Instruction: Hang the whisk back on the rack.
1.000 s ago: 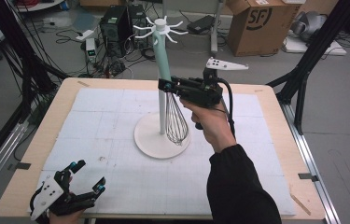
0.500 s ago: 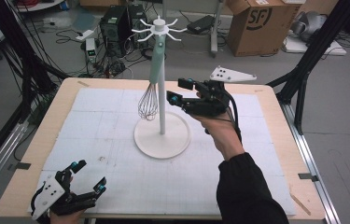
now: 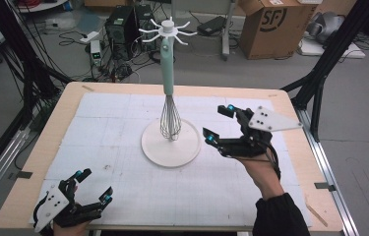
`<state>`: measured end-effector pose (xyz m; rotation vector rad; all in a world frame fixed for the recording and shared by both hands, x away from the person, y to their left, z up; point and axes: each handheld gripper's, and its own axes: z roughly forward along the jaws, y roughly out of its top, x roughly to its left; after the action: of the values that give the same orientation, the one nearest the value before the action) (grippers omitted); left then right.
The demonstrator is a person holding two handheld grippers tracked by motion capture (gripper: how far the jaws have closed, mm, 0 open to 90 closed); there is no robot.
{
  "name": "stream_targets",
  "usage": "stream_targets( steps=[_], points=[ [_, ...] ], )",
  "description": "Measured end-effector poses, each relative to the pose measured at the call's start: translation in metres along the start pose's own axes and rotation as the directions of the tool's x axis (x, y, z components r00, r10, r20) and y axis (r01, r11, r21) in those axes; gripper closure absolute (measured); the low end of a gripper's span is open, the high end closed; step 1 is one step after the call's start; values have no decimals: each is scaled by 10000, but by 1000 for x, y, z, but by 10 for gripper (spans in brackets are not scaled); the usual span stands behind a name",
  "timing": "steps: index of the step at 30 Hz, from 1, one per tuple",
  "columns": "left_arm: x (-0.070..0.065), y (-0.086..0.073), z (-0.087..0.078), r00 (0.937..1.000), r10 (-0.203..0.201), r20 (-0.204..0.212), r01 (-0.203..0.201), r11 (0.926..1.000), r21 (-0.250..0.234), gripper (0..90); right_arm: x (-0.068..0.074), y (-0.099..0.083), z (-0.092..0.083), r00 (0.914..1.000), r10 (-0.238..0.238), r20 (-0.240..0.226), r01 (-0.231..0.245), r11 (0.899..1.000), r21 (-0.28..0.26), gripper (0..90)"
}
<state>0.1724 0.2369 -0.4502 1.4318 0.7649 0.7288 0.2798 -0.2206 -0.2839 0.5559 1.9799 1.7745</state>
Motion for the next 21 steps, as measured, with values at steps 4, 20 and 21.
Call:
stream_targets(
  steps=[4,20,21],
  points=[
    [0,0,1,10000,3,-13,-3,10000,6,111,0,-25,-19,9989,317,355,-312,9994,-146,210],
    [-2,-1,3,10000,92,-36,-91,9999,96,110,18,-95,-98,9800,1182,1601,-1023,9893,-1041,199],
    [-2,0,3,10000,88,-19,-87,9999,85,111,18,-98,-102,9774,1235,1715,-1044,9877,-1160,198]
  ],
)
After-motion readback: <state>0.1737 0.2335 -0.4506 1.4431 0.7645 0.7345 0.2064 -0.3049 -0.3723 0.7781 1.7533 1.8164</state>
